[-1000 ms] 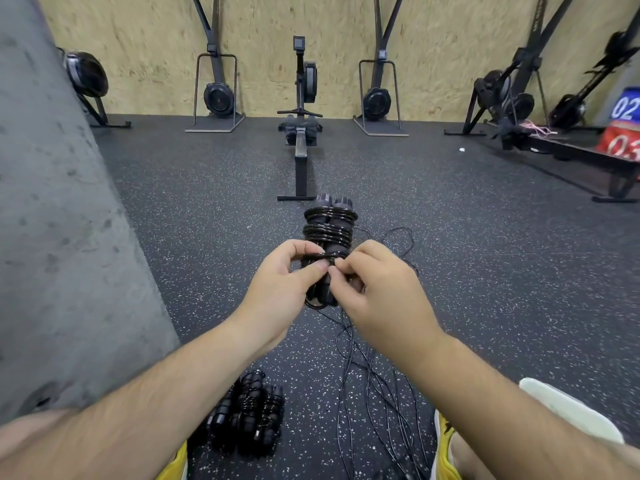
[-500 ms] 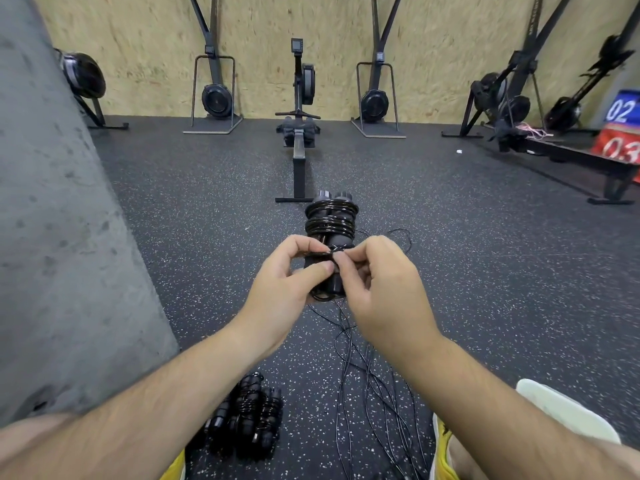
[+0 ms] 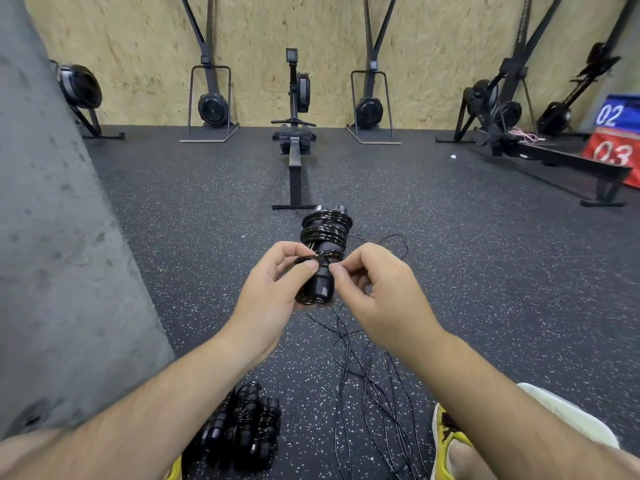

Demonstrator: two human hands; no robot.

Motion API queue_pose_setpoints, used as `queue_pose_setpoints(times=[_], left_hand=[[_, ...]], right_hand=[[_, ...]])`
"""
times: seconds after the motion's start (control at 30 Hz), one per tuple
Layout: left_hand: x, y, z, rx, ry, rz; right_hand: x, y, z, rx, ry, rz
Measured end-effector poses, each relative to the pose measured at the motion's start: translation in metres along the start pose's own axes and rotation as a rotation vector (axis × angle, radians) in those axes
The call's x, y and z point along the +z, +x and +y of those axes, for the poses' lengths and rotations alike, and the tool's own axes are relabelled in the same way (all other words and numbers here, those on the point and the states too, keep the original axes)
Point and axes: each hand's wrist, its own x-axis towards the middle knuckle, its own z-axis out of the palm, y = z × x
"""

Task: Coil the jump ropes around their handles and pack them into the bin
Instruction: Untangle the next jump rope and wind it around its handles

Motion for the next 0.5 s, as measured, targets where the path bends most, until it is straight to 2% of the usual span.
queue_pose_setpoints(times=[0.17, 0.3, 0.5], left_hand=[[-0.001, -0.003, -0.003, 0.045, 0.142, -0.011], [-0.003, -0.002, -0.007, 0.052, 0.166, -0.001], [-0.009, 0.001, -0.009, 0.057, 0.151, -0.054]], right_hand=[[0.011, -0.002, -0.006, -0.066, -0.168, 0.053], [0.018, -0.003, -0.012, -0.096, -0.280, 0.116], [0.018, 0.000, -0.013, -0.002, -0.298, 0.094]])
